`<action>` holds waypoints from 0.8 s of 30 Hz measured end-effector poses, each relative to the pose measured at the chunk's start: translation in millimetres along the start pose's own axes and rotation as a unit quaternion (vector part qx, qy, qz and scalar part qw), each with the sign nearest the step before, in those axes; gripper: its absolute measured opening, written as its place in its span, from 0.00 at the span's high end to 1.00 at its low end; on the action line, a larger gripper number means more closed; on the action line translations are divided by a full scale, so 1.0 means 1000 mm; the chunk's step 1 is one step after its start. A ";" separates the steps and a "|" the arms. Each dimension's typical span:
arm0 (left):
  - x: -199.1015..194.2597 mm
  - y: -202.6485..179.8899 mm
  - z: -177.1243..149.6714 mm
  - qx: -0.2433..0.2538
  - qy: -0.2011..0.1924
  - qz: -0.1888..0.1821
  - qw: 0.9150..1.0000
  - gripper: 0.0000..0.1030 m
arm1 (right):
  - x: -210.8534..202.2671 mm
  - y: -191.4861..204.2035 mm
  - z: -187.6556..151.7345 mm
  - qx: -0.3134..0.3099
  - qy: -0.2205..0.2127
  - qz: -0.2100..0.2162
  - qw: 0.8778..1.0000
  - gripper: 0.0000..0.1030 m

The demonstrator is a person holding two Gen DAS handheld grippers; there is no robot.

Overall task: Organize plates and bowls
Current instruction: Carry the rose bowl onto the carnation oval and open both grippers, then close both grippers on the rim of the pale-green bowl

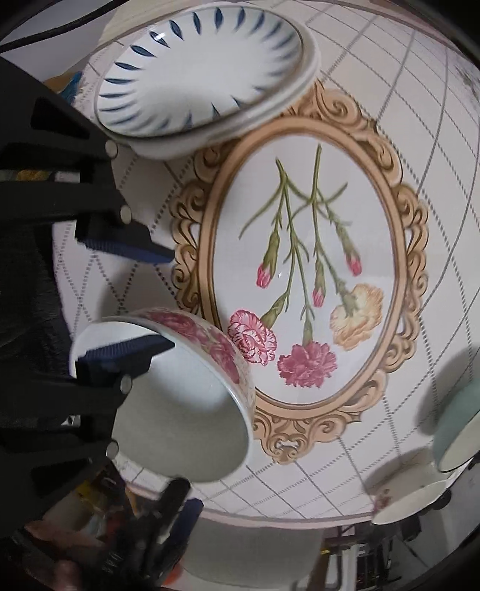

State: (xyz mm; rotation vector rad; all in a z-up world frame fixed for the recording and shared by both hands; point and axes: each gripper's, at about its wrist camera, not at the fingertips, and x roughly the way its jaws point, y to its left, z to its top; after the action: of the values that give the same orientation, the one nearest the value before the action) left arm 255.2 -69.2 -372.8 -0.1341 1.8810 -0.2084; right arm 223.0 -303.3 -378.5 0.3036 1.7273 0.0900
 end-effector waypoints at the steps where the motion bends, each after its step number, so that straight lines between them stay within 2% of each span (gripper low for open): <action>1: -0.008 0.001 0.003 -0.004 -0.002 0.001 1.000 0.61 | -0.011 -0.005 0.004 0.013 -0.012 0.009 1.000 0.23; 2: -0.018 0.000 0.008 -0.004 -0.014 0.006 1.000 0.61 | -0.019 -0.009 0.007 0.021 -0.023 0.015 0.999 0.21; 4: -0.036 -0.007 0.018 0.005 -0.031 0.019 0.999 0.61 | -0.041 -0.020 0.019 0.032 -0.053 0.022 0.998 0.09; 5: -0.047 -0.012 0.026 0.009 -0.045 0.021 0.999 0.61 | -0.052 -0.020 0.029 0.035 -0.074 0.025 0.996 0.07; 7: -0.060 -0.019 0.035 0.016 -0.068 0.013 0.997 0.58 | -0.059 -0.013 0.050 0.040 -0.099 0.033 0.994 0.05; 8: -0.070 -0.025 0.050 0.022 -0.081 0.009 0.996 0.56 | -0.065 -0.013 0.062 0.047 -0.110 0.043 0.992 0.05; 10: -0.078 -0.032 0.071 0.027 -0.096 0.008 0.995 0.54 | -0.072 -0.018 0.086 0.064 -0.117 0.071 0.989 0.05; 12: -0.085 -0.039 0.107 0.035 -0.113 0.009 0.993 0.54 | -0.069 -0.018 0.111 0.089 -0.113 0.094 0.985 0.05; 15: -0.086 -0.050 0.149 0.035 -0.109 0.003 0.993 0.54 | -0.060 -0.017 0.147 0.132 -0.100 0.140 0.976 0.05; 20: -0.078 -0.068 0.225 0.043 -0.090 -0.011 0.995 0.54 | -0.037 -0.011 0.193 0.160 -0.080 0.141 0.974 0.07; 24: -0.064 -0.083 0.268 0.052 -0.060 -0.019 0.997 0.54 | -0.010 -0.012 0.217 0.191 -0.068 0.146 0.968 0.25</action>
State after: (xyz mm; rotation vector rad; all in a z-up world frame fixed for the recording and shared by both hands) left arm 528.5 -158.1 -377.3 -0.1089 1.7460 -0.3161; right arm 434.3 -341.5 -411.2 0.8312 1.5463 -0.0507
